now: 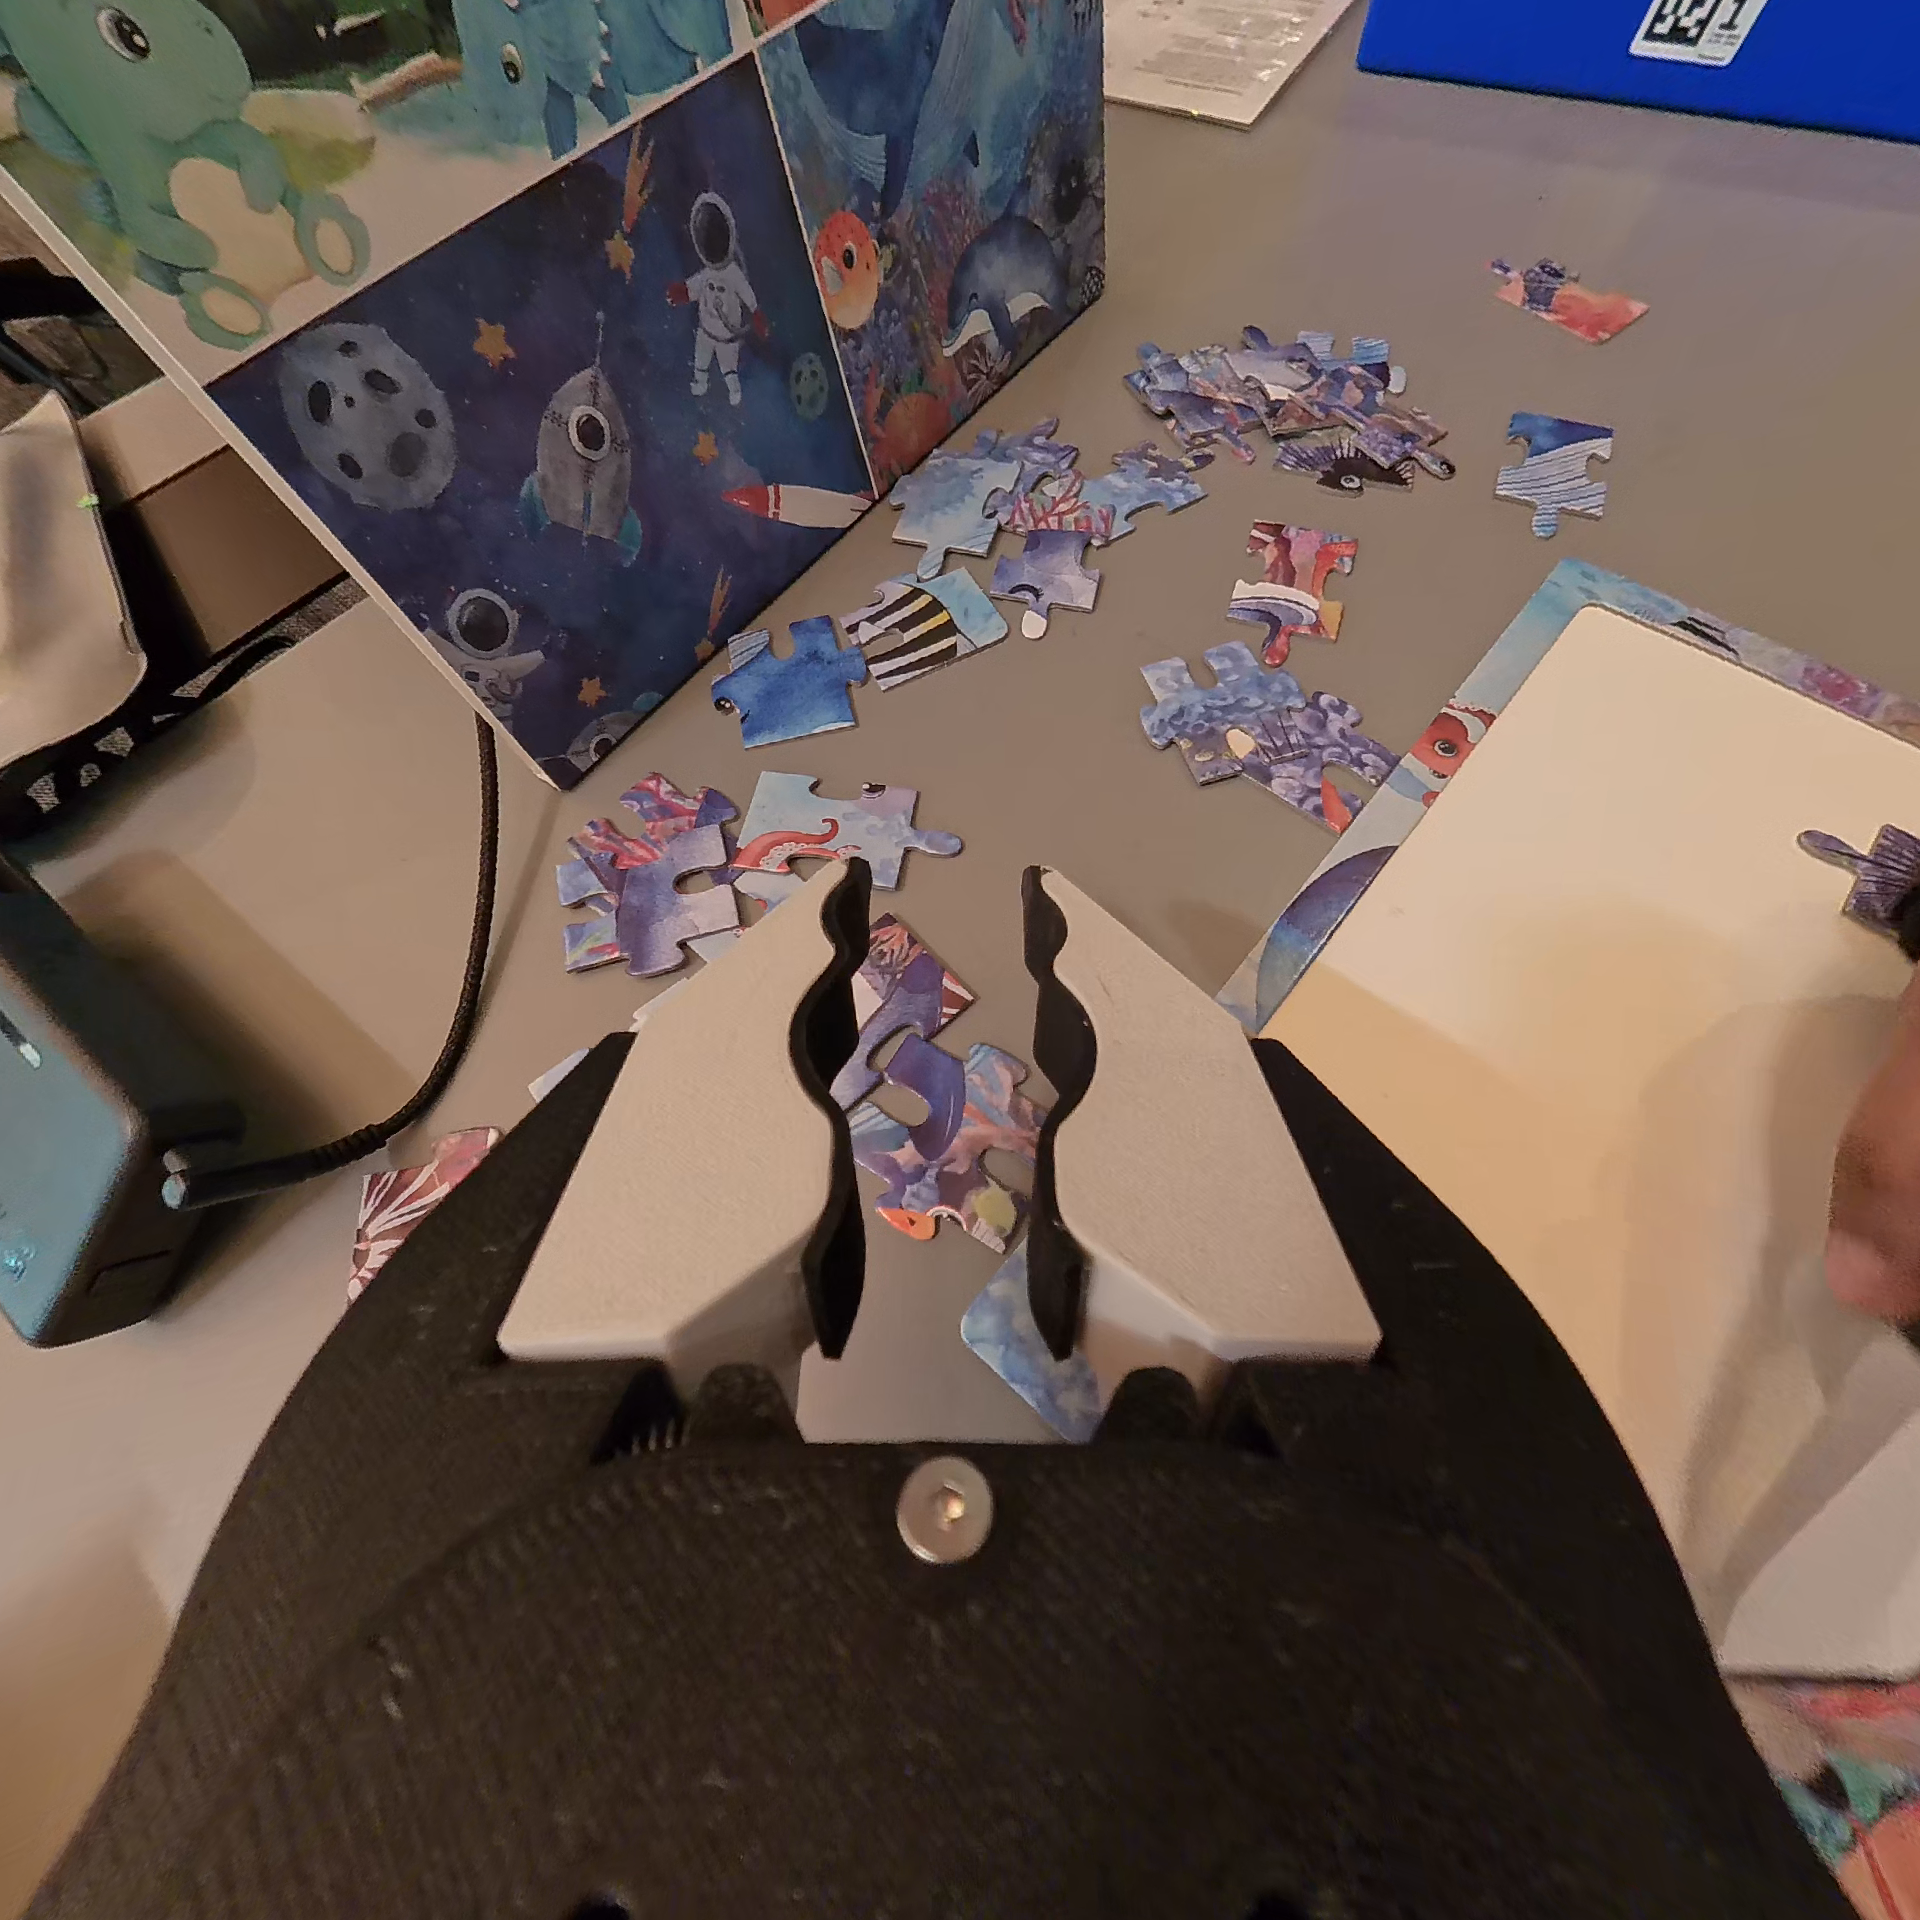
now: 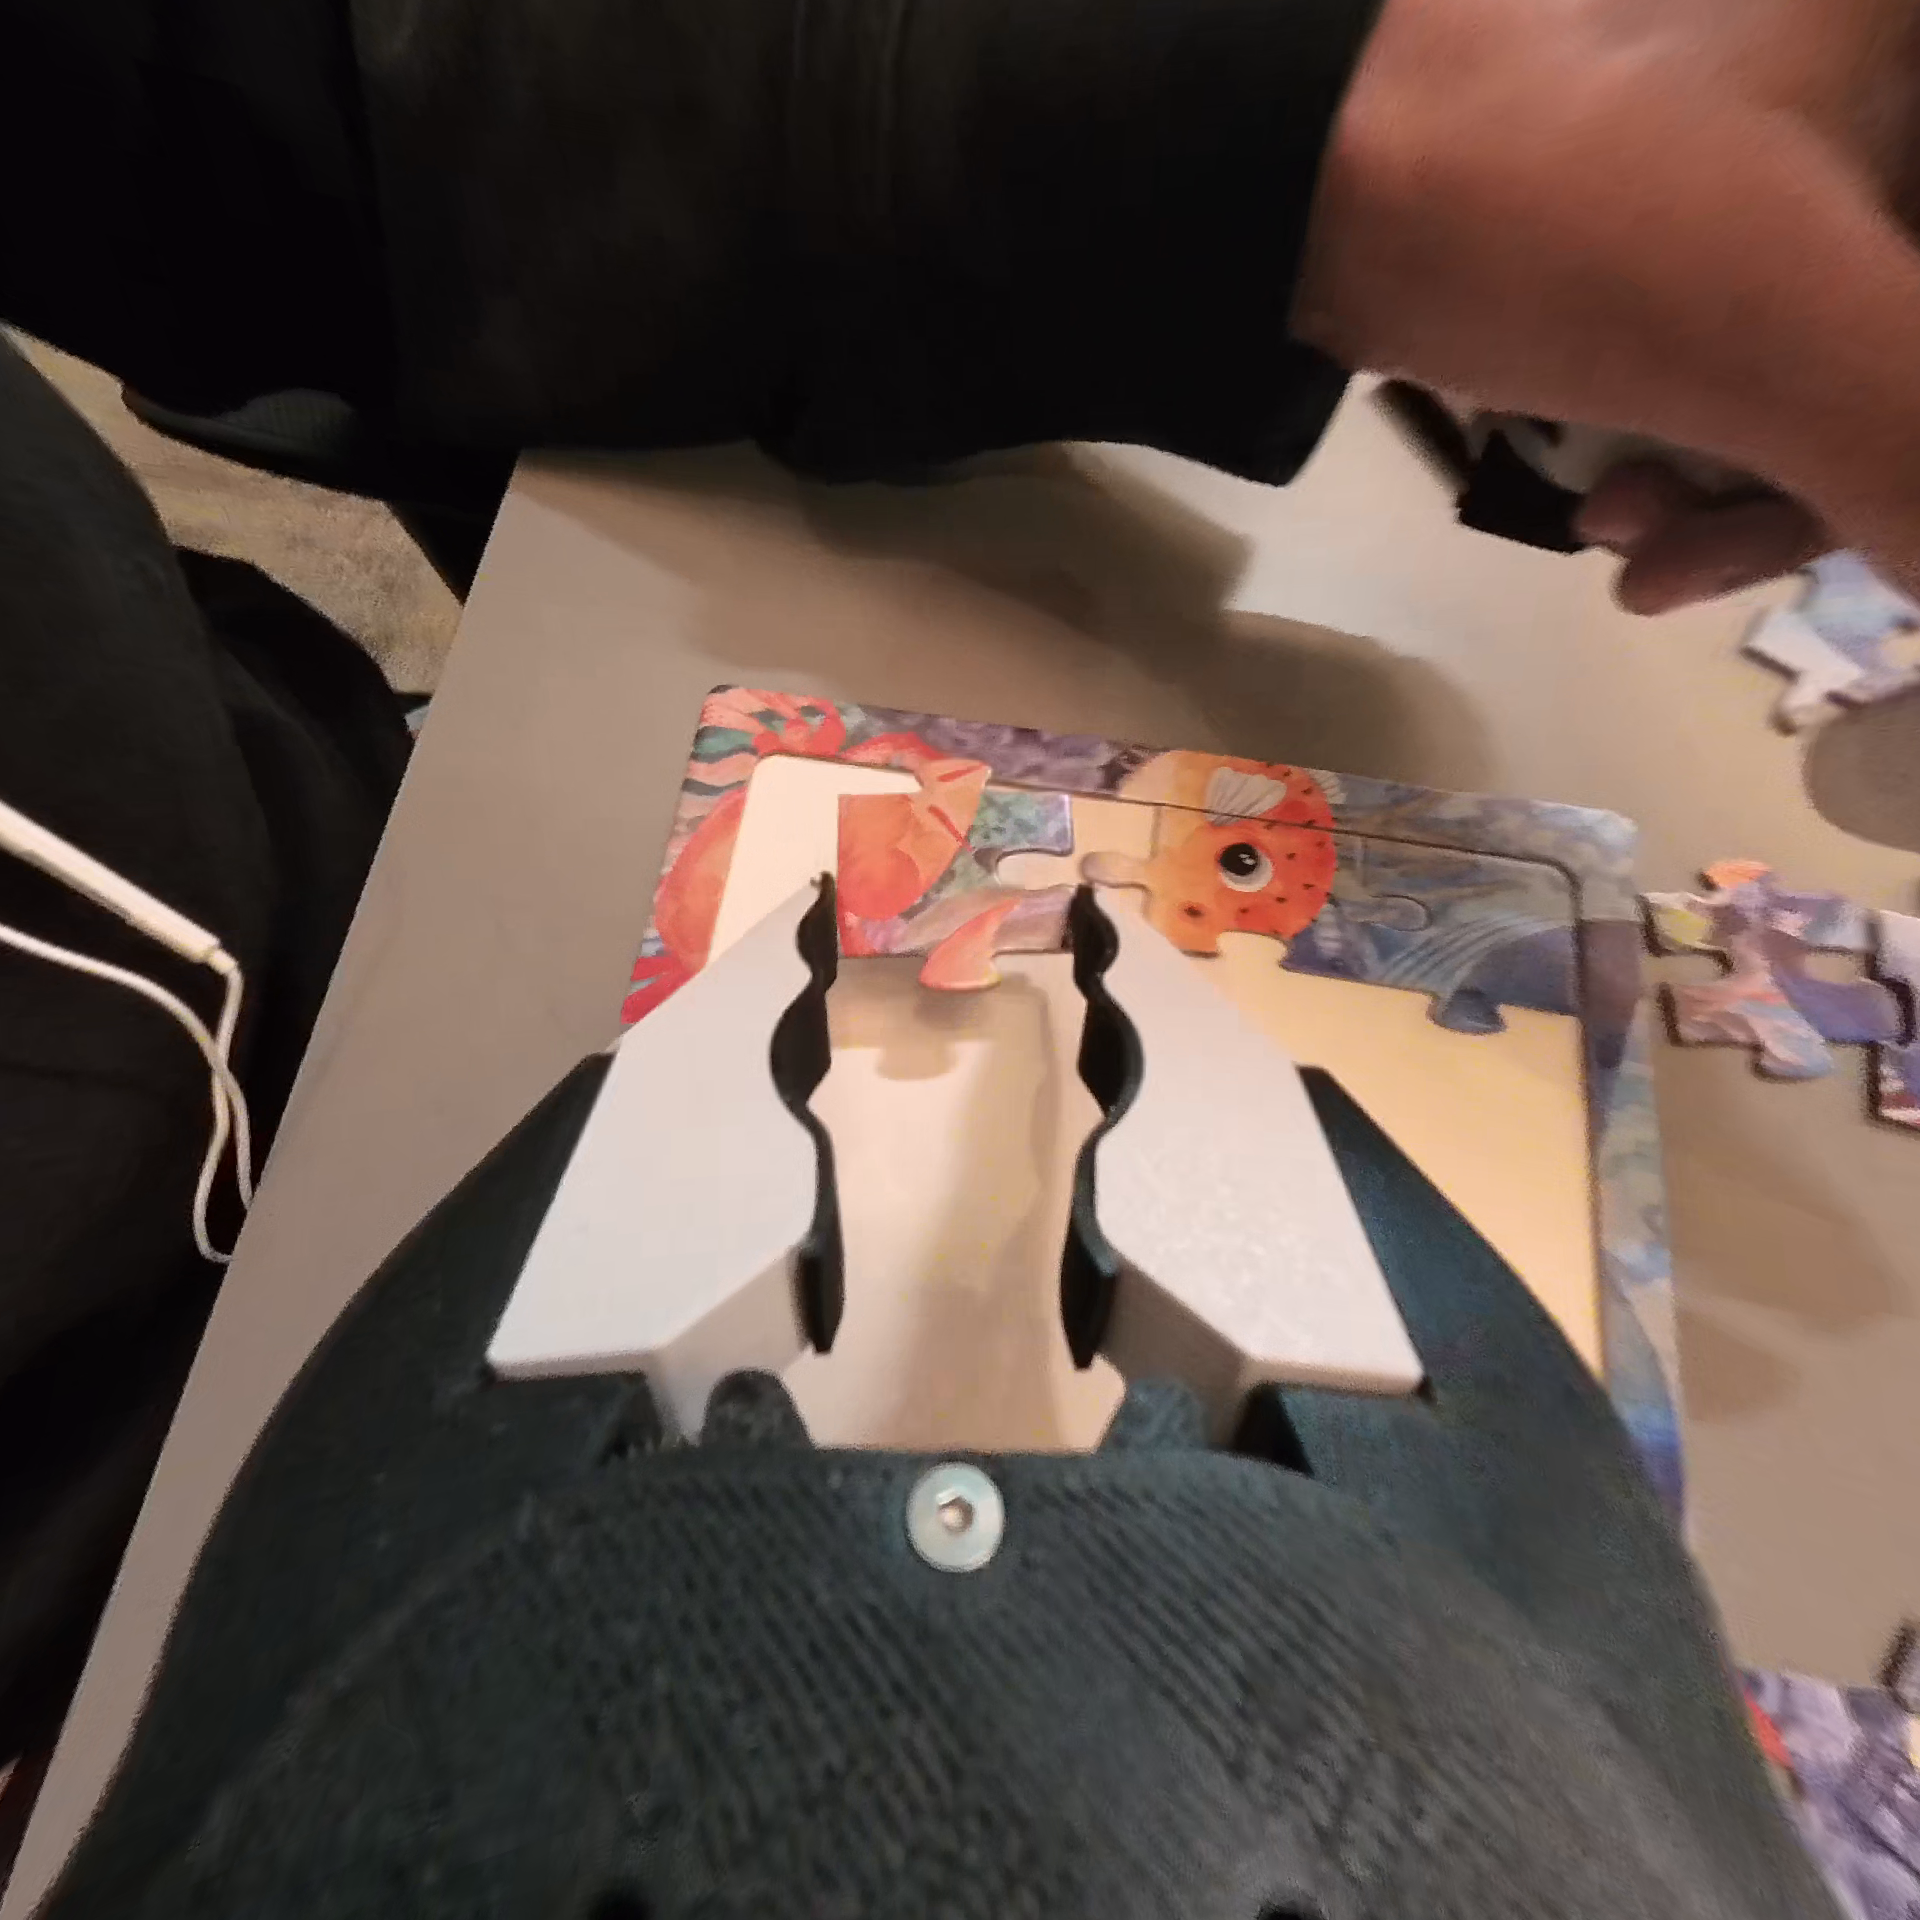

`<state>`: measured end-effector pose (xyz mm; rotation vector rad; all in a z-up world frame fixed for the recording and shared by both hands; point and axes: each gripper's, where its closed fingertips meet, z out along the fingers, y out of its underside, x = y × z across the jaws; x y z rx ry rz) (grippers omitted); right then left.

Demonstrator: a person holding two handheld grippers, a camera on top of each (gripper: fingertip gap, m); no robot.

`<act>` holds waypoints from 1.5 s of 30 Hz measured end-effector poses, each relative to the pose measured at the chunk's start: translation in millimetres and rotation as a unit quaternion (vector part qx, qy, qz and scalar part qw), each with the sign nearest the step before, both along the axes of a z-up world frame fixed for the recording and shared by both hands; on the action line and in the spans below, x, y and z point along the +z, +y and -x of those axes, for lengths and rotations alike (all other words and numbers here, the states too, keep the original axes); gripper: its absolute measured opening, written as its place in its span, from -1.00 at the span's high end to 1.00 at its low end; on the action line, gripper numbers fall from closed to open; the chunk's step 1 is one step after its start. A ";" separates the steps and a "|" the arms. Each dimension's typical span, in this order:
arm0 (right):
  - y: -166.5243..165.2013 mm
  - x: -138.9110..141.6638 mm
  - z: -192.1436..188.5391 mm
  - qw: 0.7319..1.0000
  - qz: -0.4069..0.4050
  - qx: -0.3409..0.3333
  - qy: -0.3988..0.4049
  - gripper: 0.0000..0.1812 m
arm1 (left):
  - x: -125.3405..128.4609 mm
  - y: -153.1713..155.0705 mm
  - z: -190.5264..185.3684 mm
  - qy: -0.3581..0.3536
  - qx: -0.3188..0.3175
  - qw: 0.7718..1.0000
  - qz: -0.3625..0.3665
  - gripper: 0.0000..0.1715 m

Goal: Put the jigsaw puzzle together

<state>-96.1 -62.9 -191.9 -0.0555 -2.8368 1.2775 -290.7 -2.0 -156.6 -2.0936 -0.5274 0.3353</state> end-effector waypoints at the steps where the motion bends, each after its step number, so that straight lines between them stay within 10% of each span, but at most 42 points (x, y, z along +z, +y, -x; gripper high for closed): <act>1: 2.8 3.3 5.9 1.000 0.004 -0.012 0.003 0.51 | 0.3 -0.3 0.1 0.000 0.000 1.000 -0.001 0.68; 9: 31.0 -7.3 55.2 0.992 -0.025 -0.123 0.016 0.52 | 2.9 -0.6 0.1 0.002 0.001 1.000 -0.004 0.68; 45: 33.1 -19.3 60.7 0.992 -0.032 -0.123 0.008 0.39 | 2.7 0.6 -1.3 0.002 -0.002 1.000 -0.002 0.68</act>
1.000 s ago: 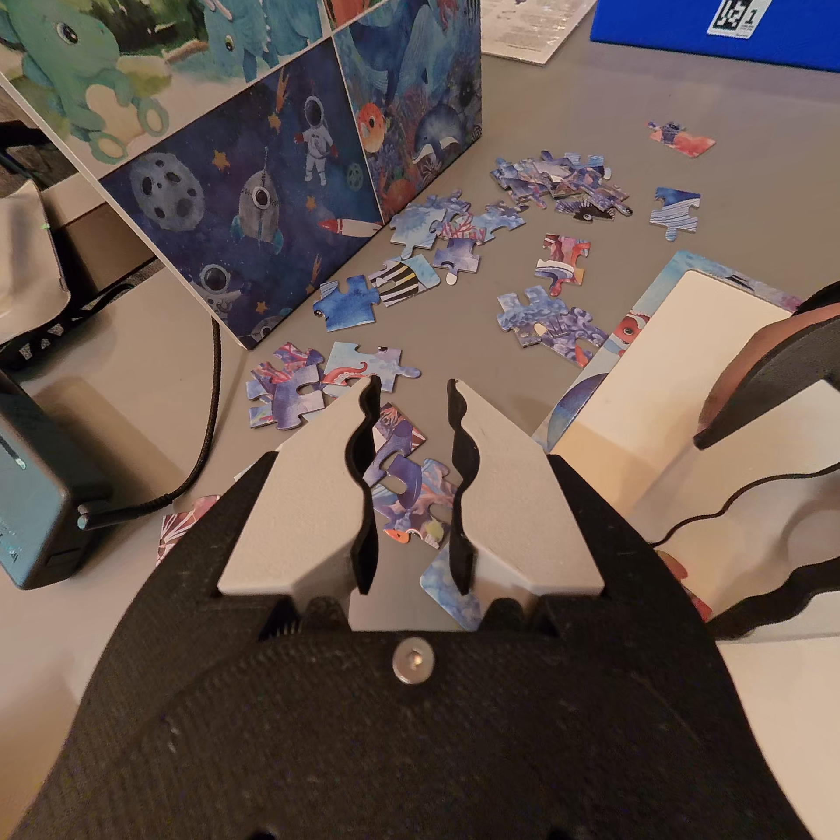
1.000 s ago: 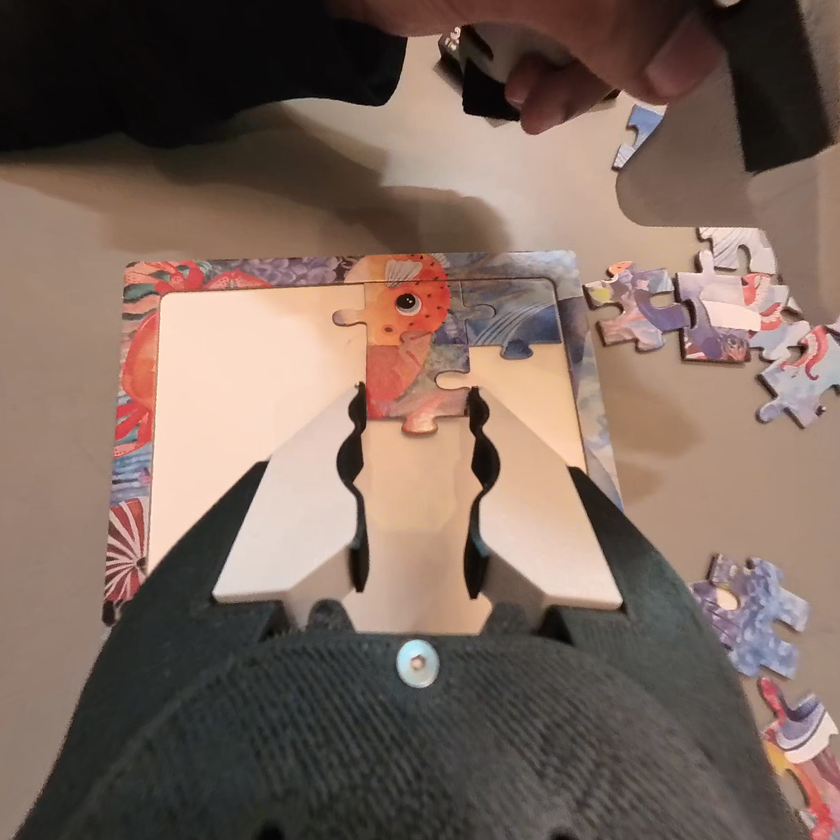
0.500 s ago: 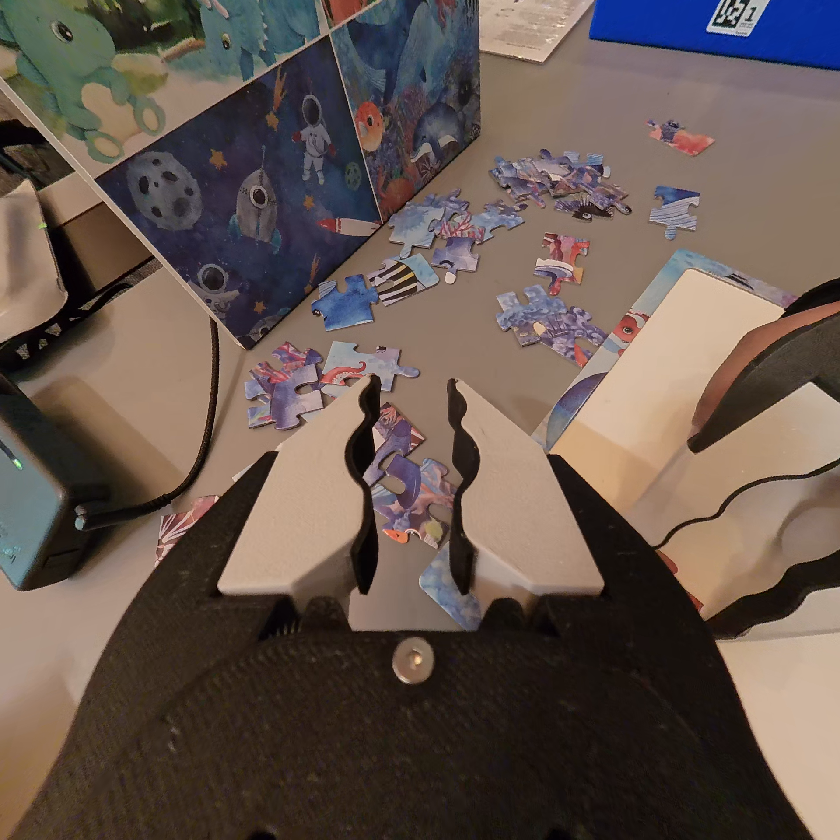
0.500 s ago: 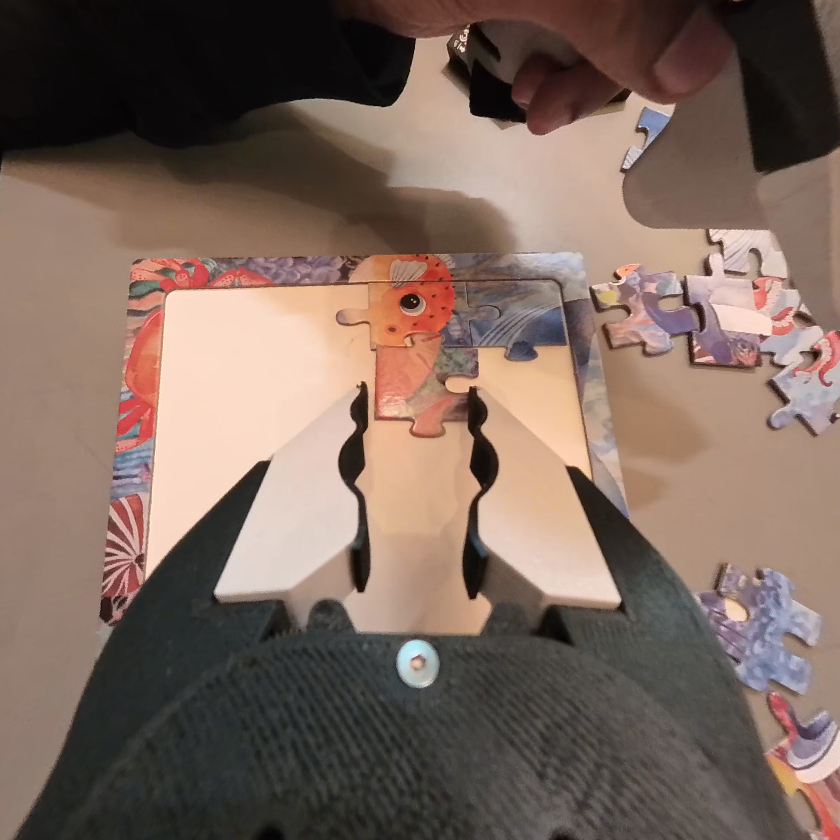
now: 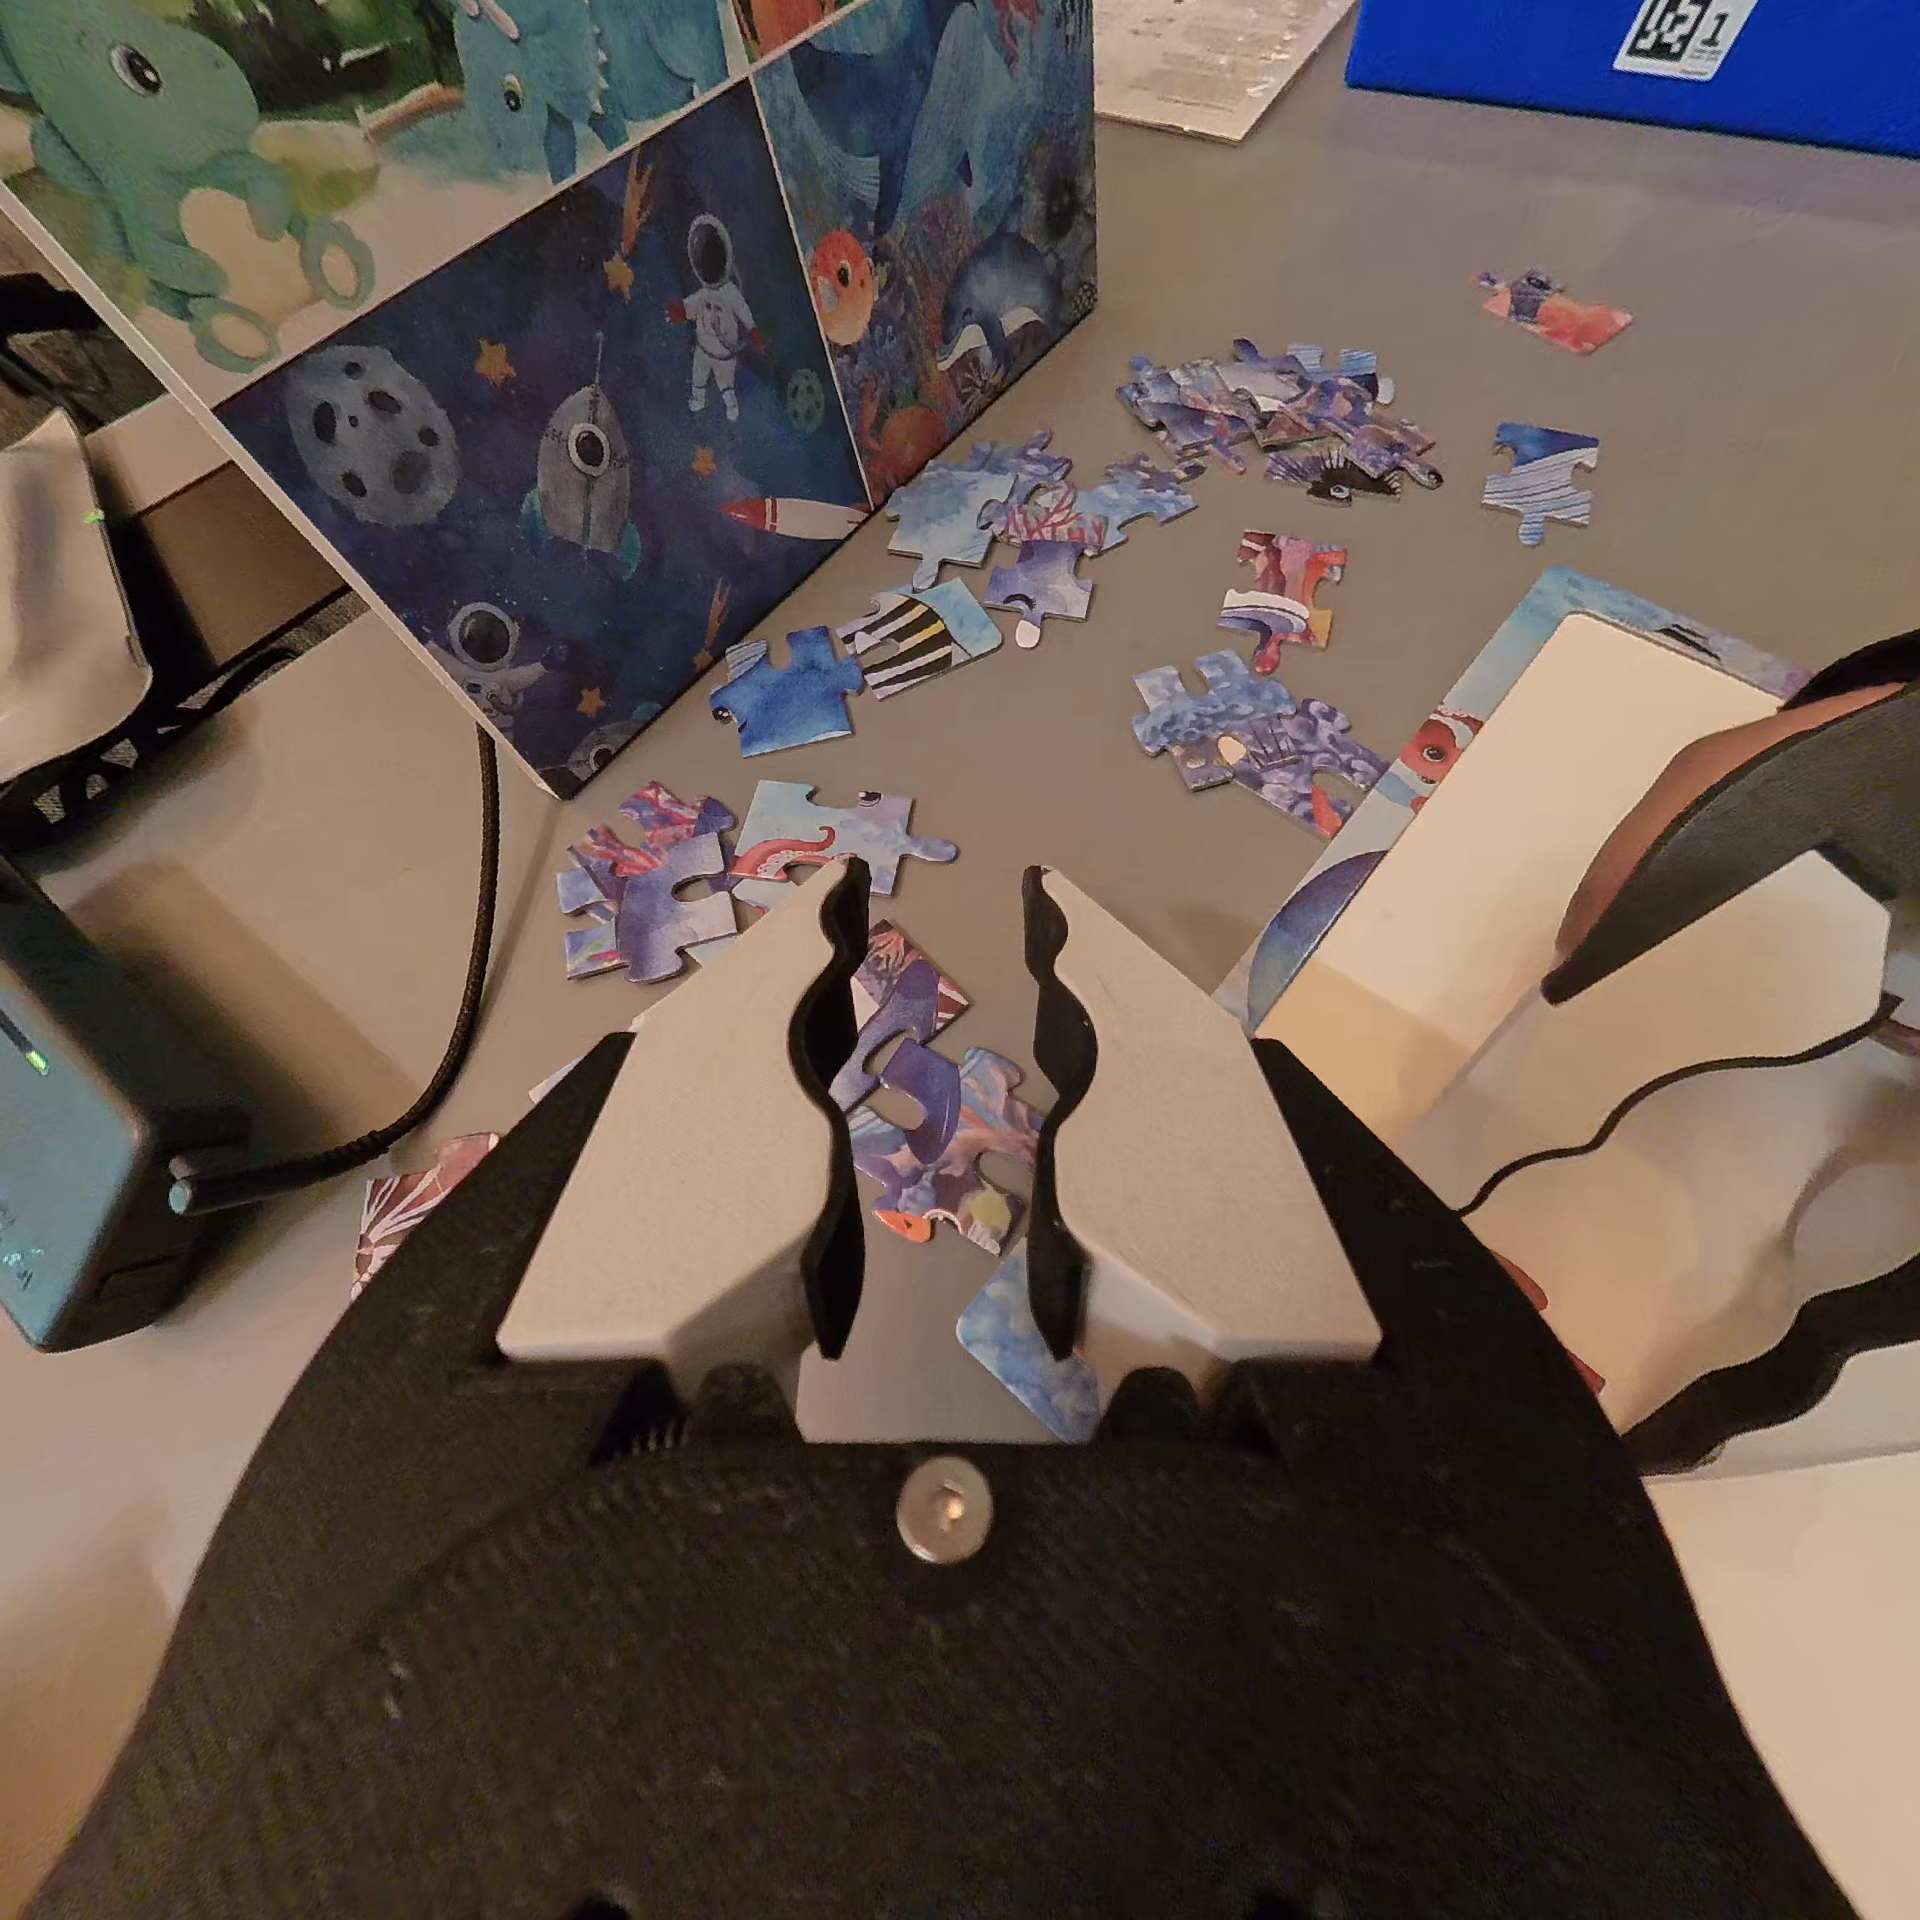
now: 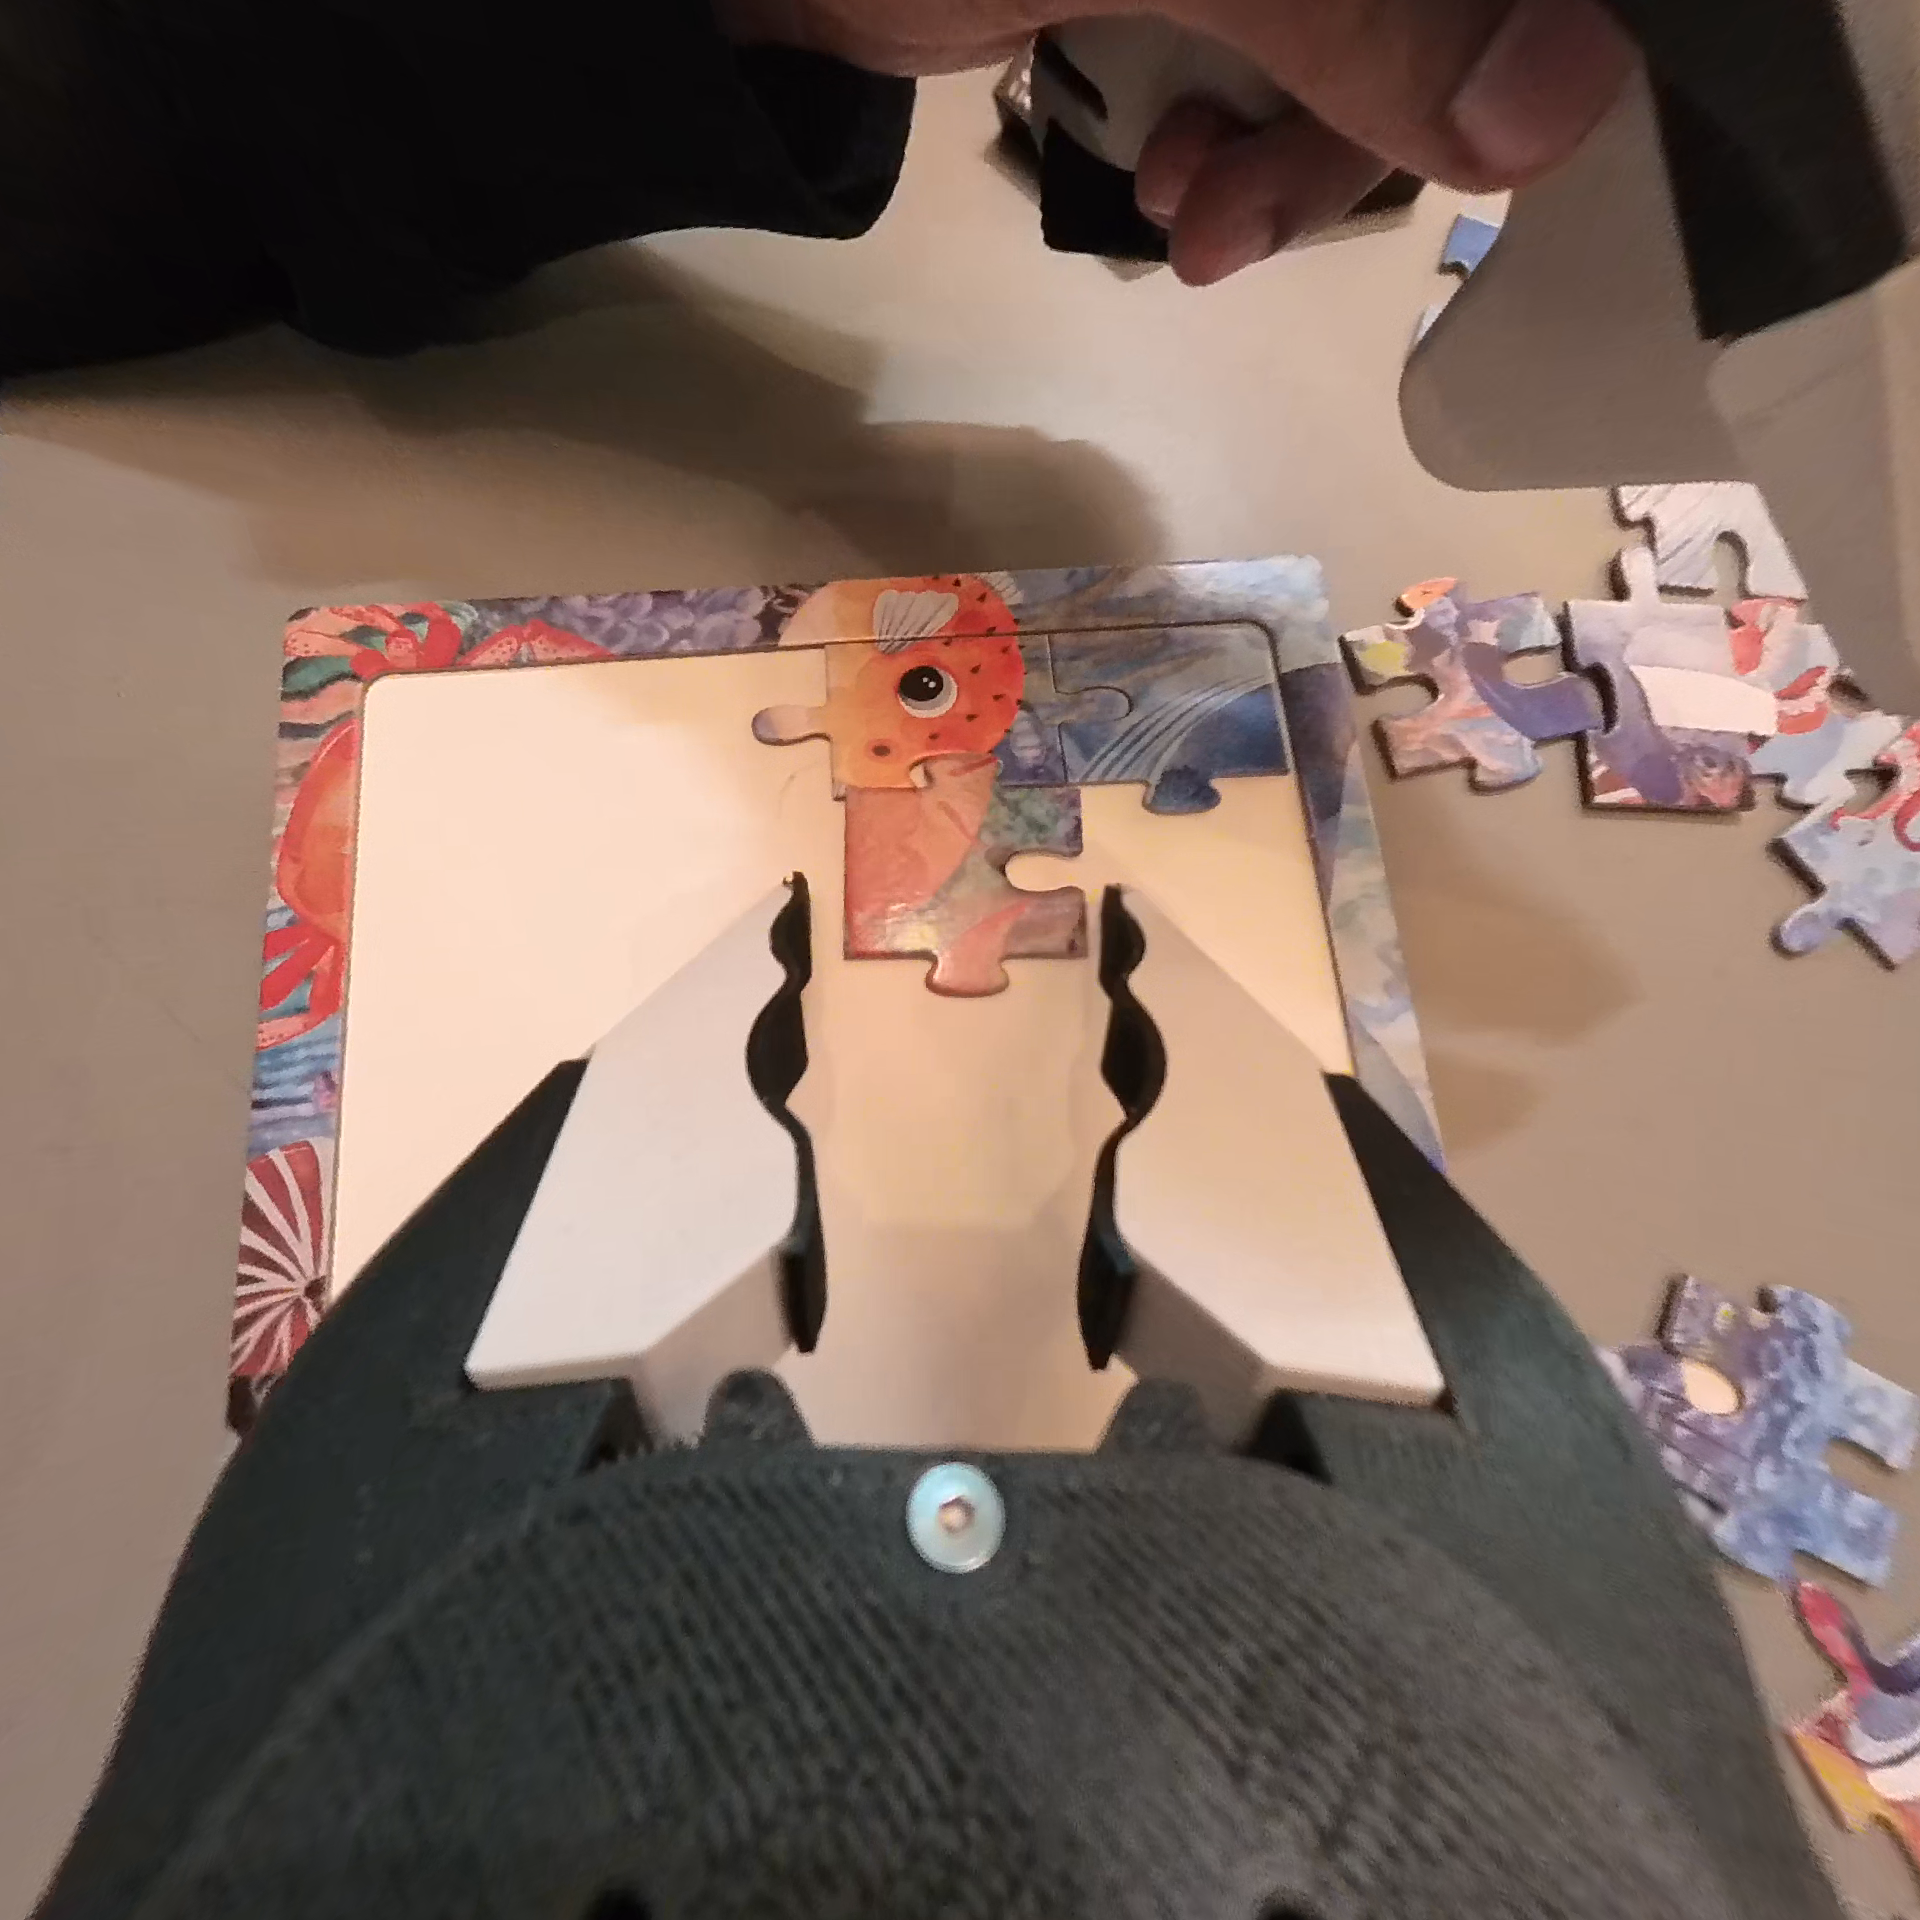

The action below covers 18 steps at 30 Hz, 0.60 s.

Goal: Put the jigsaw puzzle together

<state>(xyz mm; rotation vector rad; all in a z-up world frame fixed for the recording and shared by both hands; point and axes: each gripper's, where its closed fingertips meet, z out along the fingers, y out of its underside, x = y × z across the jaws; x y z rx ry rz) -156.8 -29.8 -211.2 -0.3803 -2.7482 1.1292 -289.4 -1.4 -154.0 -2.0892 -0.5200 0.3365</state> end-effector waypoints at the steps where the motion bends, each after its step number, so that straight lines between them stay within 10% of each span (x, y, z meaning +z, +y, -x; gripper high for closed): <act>1: -0.1 -0.6 -0.6 1.000 0.001 0.000 -0.005 0.41 | 0.0 0.0 -0.1 0.000 0.000 1.000 0.000 0.68; 18: 2.1 1.8 -2.4 1.000 0.010 0.002 -0.022 0.51 | 0.2 0.4 -0.5 0.001 -0.001 1.000 0.000 0.68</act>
